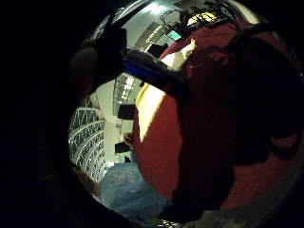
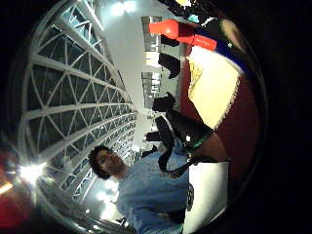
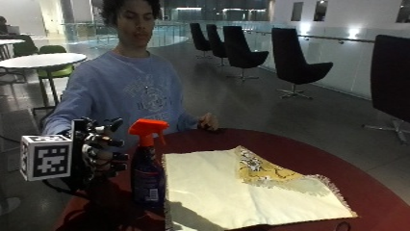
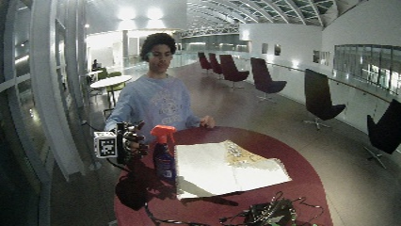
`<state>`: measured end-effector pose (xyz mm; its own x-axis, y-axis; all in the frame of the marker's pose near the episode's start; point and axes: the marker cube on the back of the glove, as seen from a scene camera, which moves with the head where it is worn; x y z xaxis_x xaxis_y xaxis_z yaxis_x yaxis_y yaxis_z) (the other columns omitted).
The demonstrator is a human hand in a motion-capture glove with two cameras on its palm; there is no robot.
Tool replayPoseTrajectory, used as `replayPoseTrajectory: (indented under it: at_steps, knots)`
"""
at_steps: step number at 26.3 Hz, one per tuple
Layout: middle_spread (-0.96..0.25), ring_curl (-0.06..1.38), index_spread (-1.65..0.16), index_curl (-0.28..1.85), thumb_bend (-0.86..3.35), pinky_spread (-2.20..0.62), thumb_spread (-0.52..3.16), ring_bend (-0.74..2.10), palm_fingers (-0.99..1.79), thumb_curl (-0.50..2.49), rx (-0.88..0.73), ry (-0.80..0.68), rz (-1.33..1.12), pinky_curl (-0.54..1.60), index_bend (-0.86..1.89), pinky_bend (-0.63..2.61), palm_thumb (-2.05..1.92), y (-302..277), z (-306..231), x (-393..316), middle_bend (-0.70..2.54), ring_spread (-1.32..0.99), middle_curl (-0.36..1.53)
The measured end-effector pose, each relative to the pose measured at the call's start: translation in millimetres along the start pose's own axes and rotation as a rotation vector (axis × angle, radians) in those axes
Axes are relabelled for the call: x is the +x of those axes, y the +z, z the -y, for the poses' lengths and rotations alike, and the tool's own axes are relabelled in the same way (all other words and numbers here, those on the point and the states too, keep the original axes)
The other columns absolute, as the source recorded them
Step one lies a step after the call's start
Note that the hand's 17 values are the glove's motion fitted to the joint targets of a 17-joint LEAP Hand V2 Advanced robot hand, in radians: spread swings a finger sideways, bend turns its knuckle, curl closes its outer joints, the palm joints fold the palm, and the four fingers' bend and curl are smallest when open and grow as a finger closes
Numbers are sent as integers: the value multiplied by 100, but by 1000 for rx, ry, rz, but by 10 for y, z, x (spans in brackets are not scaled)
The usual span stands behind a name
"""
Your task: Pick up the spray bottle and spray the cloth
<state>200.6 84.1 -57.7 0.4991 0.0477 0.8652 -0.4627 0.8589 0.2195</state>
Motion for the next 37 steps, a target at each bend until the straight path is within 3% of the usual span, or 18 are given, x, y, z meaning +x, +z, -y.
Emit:
replayPoseTrajectory:
  at_steps: [16, 25, 37]
  knots:
    - [-4, 34, -35, 22, -1, 19, 106, 43, 76, 33, 35, -14, -2, 34, 11, 22, 70, 434, 787, 211, 30, -1, 40]
    - [-8, 35, -31, 27, 4, 17, 98, 49, 107, 41, 142, -29, 8, 32, 17, 19, 89, 513, 895, 281, 30, -8, 40]
    - [-9, 38, -28, 33, 0, 7, 78, 49, 115, 49, 156, 12, -120, 36, 15, 26, 100, 489, 961, 94, 27, -11, 42]
